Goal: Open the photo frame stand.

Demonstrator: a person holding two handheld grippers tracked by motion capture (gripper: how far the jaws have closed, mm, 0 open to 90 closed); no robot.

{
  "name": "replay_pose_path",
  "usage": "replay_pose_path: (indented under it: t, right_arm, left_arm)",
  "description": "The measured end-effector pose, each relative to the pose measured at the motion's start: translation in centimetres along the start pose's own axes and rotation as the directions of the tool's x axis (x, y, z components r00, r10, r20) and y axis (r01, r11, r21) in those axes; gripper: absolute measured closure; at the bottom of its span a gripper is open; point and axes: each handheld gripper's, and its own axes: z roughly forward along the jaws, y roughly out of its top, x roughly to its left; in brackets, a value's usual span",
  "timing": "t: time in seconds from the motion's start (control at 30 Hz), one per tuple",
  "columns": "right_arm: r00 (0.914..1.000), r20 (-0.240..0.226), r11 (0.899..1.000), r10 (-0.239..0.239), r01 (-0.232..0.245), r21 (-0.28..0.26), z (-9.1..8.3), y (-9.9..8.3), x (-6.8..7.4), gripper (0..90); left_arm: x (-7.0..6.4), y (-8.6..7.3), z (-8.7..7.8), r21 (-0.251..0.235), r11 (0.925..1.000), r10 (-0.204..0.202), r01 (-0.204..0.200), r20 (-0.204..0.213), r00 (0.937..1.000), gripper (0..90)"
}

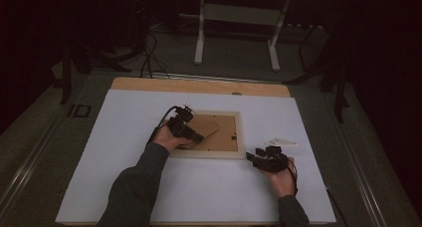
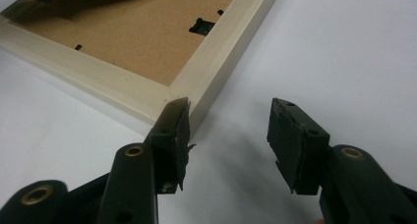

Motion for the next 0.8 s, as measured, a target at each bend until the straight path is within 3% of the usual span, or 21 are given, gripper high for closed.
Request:
replay_pose_path:
  t: [0.5,0.8]
  right_arm:
    - [1.0,-0.001,1.0,-0.004,0.004,0.002,0.1,0.0,0.2,50.0]
    - [1.0,-0.002,1.0,-0.002,0.002,0.001,0.0,0.0,0.2,50.0]
  left_arm:
    - [-0.9,-0.1,-0.2,-0.022,0.9963,0.082,-0.084,-0.065,0.9945,39.8]
    - [-1.4,-0.1,-0.2,-0.028,0.9936,0.106,-0.11,-0.095,0.9898,39.7]
